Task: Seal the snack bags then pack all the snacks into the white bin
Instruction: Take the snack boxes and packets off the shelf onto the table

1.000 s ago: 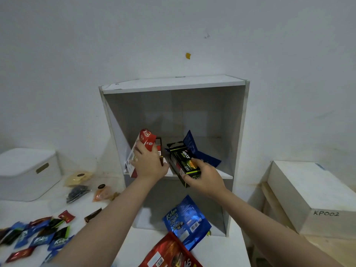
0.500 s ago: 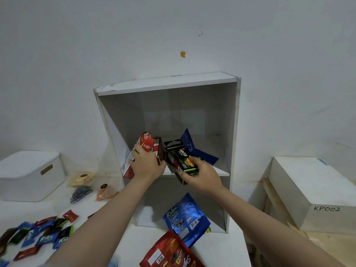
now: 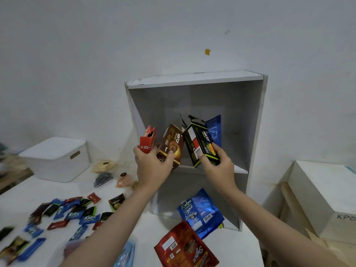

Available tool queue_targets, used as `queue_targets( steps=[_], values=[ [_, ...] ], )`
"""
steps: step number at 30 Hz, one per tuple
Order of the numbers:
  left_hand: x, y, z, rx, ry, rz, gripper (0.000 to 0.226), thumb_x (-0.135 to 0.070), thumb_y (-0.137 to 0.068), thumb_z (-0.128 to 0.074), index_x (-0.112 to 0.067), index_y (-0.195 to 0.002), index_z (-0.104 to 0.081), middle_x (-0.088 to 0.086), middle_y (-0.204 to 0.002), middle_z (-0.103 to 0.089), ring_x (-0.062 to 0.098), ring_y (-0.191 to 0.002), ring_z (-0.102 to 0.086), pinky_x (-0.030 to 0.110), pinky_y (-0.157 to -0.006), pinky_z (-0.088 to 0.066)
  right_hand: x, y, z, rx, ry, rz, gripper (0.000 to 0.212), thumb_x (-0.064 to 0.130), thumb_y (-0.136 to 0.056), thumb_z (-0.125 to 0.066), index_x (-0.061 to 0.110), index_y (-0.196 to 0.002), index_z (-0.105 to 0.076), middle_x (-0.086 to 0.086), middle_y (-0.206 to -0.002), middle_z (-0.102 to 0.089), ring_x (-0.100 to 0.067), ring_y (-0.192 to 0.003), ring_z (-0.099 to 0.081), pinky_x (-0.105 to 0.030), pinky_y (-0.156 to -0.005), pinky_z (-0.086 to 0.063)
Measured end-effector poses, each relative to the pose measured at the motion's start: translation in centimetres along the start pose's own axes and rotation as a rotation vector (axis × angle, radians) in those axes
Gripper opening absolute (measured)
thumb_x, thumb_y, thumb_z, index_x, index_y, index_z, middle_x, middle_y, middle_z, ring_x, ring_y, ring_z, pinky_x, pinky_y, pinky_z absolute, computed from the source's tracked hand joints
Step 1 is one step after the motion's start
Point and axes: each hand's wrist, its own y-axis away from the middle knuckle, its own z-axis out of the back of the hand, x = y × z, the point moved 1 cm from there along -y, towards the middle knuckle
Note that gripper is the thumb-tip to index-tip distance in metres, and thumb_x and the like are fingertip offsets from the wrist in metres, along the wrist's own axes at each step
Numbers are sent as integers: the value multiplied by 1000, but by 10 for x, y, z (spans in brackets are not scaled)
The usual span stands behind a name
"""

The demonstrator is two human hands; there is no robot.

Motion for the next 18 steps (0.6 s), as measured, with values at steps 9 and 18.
queue_targets(
  steps=[9, 18],
  values=[
    [50, 44, 101, -121, 160, 181, 39, -43, -86, -62, -17, -115, -63, 3, -125, -31, 19, -106, -52, 12, -65, -43, 50, 66, -72, 56, -115, -23, 84, 24, -84, -69, 19, -149, -16, 21, -104, -52, 3, -91, -60, -19, -78, -52],
    [164, 121, 276, -323, 54, 423, 29, -42, -85, -61, -19, -102, -68, 1, -116, -31, 22, -103, -51, 29, -88, -45, 104, 197, -223, 321, -155, -176, 40, 29, -75, -77, 19, -108, -55, 5, -94, -67, -14, -88, -67, -37, -79, -57]
  ],
)
